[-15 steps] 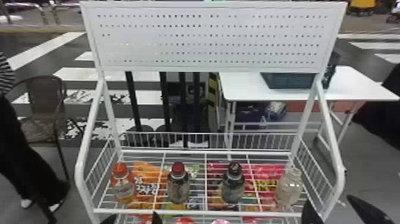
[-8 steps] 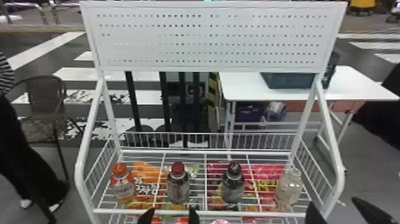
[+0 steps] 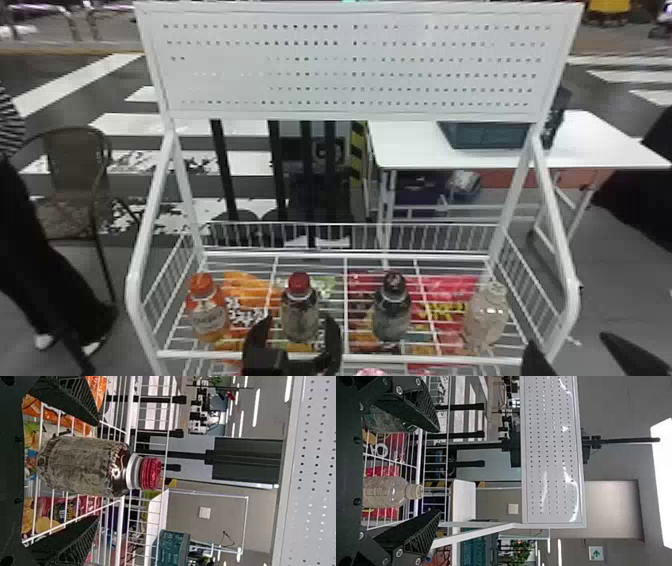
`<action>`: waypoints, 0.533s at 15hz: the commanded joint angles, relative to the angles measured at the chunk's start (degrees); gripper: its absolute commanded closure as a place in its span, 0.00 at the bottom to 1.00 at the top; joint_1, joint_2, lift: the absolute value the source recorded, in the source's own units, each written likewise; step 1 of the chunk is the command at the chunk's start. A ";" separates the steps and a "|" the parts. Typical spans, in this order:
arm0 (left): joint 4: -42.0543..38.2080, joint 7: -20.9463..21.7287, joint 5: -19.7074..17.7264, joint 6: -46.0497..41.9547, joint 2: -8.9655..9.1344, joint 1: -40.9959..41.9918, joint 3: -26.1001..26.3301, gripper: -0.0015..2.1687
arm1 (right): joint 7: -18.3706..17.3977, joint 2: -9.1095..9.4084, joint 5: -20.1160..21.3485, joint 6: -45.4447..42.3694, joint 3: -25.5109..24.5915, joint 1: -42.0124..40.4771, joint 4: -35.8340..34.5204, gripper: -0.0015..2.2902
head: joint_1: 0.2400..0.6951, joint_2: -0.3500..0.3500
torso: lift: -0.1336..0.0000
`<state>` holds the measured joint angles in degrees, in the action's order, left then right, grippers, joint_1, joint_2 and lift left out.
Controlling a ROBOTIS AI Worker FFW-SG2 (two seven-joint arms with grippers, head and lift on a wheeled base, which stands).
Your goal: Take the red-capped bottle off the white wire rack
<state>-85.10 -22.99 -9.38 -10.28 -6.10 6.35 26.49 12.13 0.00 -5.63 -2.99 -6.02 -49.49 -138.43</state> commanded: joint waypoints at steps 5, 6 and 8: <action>6.71 1.02 -0.38 0.05 1.44 -5.38 -0.03 0.04 | 0.09 0.05 0.00 0.14 -0.75 -0.25 -0.44 0.08 | 0.57 0.50 | 1.00; 7.41 0.93 -0.38 0.05 1.44 -6.00 -0.12 0.04 | 0.09 0.05 0.00 0.14 -0.92 -0.34 -0.53 0.08 | 0.57 0.50 | 1.00; 8.02 0.93 -0.29 0.05 1.44 -6.44 -0.38 0.05 | 0.09 0.05 -0.18 0.14 -1.36 -0.34 -0.53 0.08 | 0.57 0.50 | 1.00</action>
<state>-77.53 -22.09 -9.72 -10.24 -4.68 0.25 26.26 12.22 0.00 -5.71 -2.85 -7.11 -49.82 -138.94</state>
